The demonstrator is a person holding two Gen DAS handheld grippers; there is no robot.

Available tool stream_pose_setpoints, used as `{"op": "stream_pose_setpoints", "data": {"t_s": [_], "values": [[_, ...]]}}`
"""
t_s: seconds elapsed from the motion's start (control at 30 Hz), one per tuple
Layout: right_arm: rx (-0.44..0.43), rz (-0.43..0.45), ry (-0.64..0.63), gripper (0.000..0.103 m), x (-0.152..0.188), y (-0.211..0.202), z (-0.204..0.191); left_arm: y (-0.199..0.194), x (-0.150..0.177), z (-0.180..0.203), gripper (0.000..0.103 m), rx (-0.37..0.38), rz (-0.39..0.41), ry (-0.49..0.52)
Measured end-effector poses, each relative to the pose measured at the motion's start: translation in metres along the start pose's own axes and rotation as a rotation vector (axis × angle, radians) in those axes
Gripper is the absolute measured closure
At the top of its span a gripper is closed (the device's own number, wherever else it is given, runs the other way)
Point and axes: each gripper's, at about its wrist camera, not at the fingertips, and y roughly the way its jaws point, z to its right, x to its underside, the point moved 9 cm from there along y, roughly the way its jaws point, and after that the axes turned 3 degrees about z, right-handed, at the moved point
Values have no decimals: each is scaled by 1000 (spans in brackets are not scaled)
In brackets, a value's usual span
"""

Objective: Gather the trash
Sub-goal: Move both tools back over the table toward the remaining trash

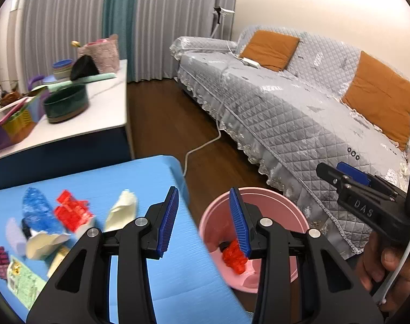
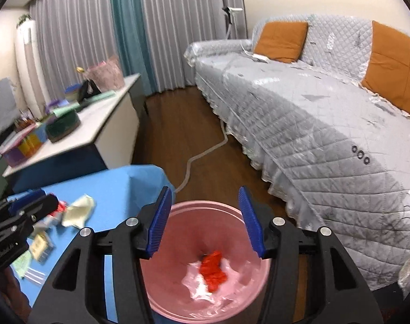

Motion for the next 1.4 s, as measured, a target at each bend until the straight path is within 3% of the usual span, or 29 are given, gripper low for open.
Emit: {"op": "stream_pose_setpoints", "data": {"t_s": [0.27, 0.5, 0.77, 1.0, 1.2, 1.4], "values": [[-63, 19, -10, 55, -4, -12, -42, -42, 1, -49, 65, -53, 44, -37], [-132, 45, -59, 58, -4, -19, -94, -80, 0, -117, 65, -136, 79, -67], [-244, -9, -77, 69, 11, -5, -155, -104, -2, -200, 65, -251, 92, -73], [-309, -73, -97, 75, 30, 20, -203, -104, 20, -264, 65, -336, 107, -164], [-329, -129, -154, 74, 52, 46, -238, -83, 67, -314, 68, -395, 42, -286], [-330, -190, -172, 73, 66, 75, -254, -63, 86, -341, 68, -422, 5, -333]]}}
